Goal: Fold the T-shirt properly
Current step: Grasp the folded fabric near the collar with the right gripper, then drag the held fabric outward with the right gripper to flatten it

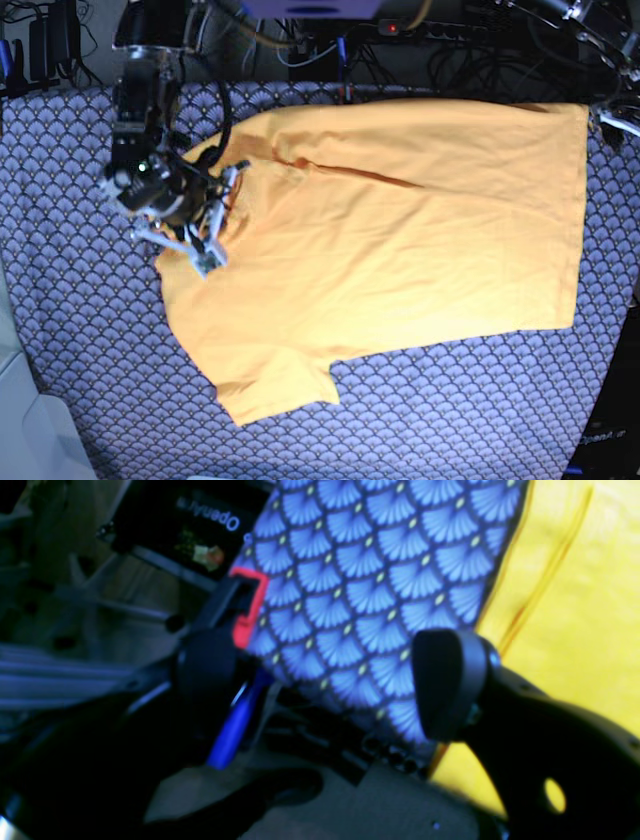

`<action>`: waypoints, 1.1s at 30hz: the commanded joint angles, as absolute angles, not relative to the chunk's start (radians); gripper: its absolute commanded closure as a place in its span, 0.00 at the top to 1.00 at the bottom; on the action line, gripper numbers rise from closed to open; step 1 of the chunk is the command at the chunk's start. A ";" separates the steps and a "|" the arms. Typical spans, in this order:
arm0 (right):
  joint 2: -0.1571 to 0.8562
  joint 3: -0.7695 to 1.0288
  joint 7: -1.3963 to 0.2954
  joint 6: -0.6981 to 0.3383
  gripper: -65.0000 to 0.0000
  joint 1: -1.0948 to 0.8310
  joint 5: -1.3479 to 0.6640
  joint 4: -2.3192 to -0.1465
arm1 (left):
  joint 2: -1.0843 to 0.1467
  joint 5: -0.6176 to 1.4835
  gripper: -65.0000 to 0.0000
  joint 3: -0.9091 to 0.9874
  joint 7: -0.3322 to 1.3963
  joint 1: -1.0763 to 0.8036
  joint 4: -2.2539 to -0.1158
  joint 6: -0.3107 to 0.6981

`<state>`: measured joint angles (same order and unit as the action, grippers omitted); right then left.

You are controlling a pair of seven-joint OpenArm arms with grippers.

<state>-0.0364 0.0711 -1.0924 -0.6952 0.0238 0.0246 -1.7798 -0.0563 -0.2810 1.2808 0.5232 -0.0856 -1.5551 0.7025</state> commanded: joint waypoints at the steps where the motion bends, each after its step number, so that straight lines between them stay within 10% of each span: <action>1: -0.030 0.064 -1.109 -0.698 0.00 0.064 0.019 -1.842 | -0.073 -0.266 0.83 1.282 0.498 -0.081 -1.587 0.698; 23: 0.120 0.174 -1.015 -0.698 0.00 -0.071 0.021 -1.814 | -0.068 -0.266 0.83 1.276 0.498 -0.073 -1.593 0.698; 33: 0.147 0.236 -1.017 -0.698 0.39 -0.071 0.021 -1.814 | -0.068 -0.266 0.83 1.276 0.503 -0.073 -1.592 0.698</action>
<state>0.1379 0.2333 -1.0290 -0.6941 -0.0814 0.0254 -1.7996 -0.0502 -0.2794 1.2747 0.5209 -0.0746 -1.5772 0.7036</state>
